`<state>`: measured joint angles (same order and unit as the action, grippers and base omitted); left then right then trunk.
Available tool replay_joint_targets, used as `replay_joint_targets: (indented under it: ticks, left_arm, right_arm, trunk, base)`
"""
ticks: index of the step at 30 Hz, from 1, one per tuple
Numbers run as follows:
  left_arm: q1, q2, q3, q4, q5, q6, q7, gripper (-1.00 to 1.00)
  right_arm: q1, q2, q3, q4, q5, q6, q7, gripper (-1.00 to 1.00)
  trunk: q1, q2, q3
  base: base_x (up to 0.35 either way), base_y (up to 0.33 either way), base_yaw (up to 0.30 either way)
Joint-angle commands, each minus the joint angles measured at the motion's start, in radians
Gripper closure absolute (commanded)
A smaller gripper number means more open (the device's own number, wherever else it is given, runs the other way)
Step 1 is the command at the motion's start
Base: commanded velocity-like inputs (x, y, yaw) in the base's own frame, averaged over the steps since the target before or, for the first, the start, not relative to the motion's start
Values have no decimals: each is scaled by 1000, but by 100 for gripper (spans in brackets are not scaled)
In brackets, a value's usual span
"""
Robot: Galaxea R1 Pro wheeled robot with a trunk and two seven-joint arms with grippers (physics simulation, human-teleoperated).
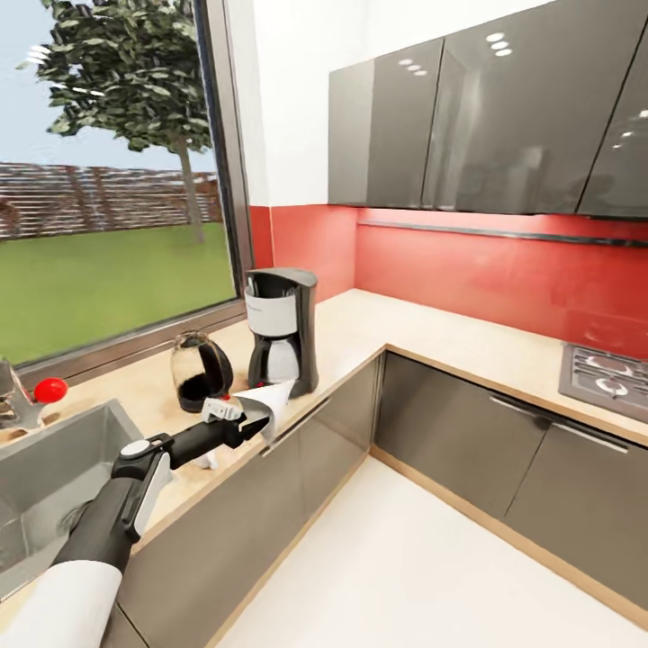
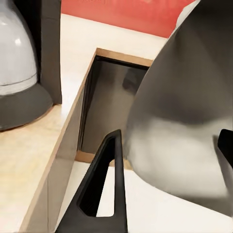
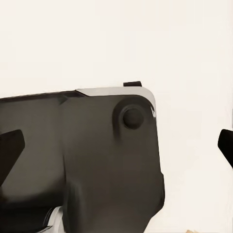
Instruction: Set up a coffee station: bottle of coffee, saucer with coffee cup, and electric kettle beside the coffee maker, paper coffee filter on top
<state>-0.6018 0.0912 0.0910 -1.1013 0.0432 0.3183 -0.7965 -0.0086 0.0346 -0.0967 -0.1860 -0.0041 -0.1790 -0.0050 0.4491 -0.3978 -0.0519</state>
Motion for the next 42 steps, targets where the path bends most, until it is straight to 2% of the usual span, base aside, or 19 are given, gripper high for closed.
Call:
replay_joint_targets:
  ticks: [1, 4, 8, 9, 10, 12, 13, 15, 17, 19, 24, 25, 31, 32, 34, 35, 36, 40, 42]
  left_arm:
    - [-1, 0, 1, 0, 5, 10, -4, 100]
    - [-8, 7, 5, -17, 5, 44, -2, 100]
    - [-93, 70, 15, -63, 5, 296, -31, 100]
    - [-233, 127, 14, -65, 1, 471, -112, 100]
    - [-349, 172, 11, -46, -2, 585, -168, 100]
    - [-460, 214, 6, 0, -4, 660, -206, 100]
    - [-482, 222, 2, 15, -4, 671, -211, 100]
    - [-611, 267, -46, 170, -4, 705, -228, 100]
    - [-663, 282, -82, 260, -5, 709, -231, 100]
    - [-868, 289, -222, 538, -7, 712, -232, 100]
    - [-1132, 239, -487, 849, -8, 713, -233, 100]
    - [-1151, 234, -514, 868, -8, 713, -233, 100]
    - [-1265, 214, -803, 953, -8, 715, -247, 100]
    - [-1272, 214, -903, 957, -8, 711, -318, 100]
    - [-1272, 214, -1009, 958, -9, 709, -402, 100]
    - [-1272, 214, -1041, 958, -9, 708, -424, 100]
    - [-1273, 214, -1139, 958, -9, 707, -495, 100]
    - [-1284, 206, -1408, 946, -13, 696, -752, 100]
    - [-1291, 194, -1474, 944, -15, 686, -774, 100]
  right_arm:
    - [-1, 1, -6, 0, 0, -4, 0, -100]
    - [-1, 1, -6, 0, 0, -4, 0, -100]
    - [-1, 1, -5, 1, 0, -4, 0, -100]
    - [-1, 2, -4, 2, 0, -4, 0, -100]
    - [-1, 2, -4, 2, 0, -4, 0, -100]
    - [-1, 2, -1, 3, 1, -4, 1, -100]
    - [-1, 2, -1, 3, 1, -4, 1, -100]
    - [-1, 2, 3, 4, 3, -4, 3, -100]
    - [-1, 2, 4, 4, 4, -4, 3, -100]
    - [-1, 2, 4, 5, 4, -4, 3, -100]
    - [-1, 2, 4, 5, 4, -4, 3, -100]
    - [-1, 2, 4, 5, 4, -4, 3, -100]
    - [-1, 2, 3, 5, 4, -4, 3, -100]
    - [-1, 2, 3, 5, 4, -4, 3, -100]
    - [-1, 2, 3, 5, 4, -4, 3, -100]
    - [-1, 2, 3, 5, 4, -4, 3, -100]
    - [-1, 2, 3, 5, 4, -4, 3, -100]
    - [-1, 2, 3, 5, 4, -4, 3, -100]
    - [-1, 2, 3, 5, 4, -4, 3, -100]
  trunk:
    - [1, -2, -2]
    - [1, -2, -2]
    - [1, -2, -2]
    - [1, -2, -2]
    - [1, -2, -2]
    - [1, -2, -2]
    - [1, -2, -2]
    - [1, -2, -2]
    - [1, -2, -2]
    - [1, -2, -2]
    - [1, -2, -2]
    - [1, -2, -2]
    - [1, -2, -2]
    - [1, -2, -2]
    - [1, -2, -2]
    - [1, -2, -2]
    - [1, -2, -2]
    - [1, -2, -2]
    - [1, -2, -2]
  base:
    - [133, -85, 277]
    - [25, -16, 158]
    - [4, -2, 24]
    - [1, 0, 4]
    - [0, 0, 2]
    - [0, 0, 1]
    - [0, 0, 0]
    - [0, 0, 0]
    - [0, 0, 0]
    - [0, 0, 0]
    - [0, 0, 0]
    - [0, 0, 0]
    - [0, 0, 0]
    - [0, 0, 0]
    - [0, 0, 0]
    - [0, 0, 0]
    - [0, 0, 0]
    - [0, 0, 0]
    - [0, 0, 0]
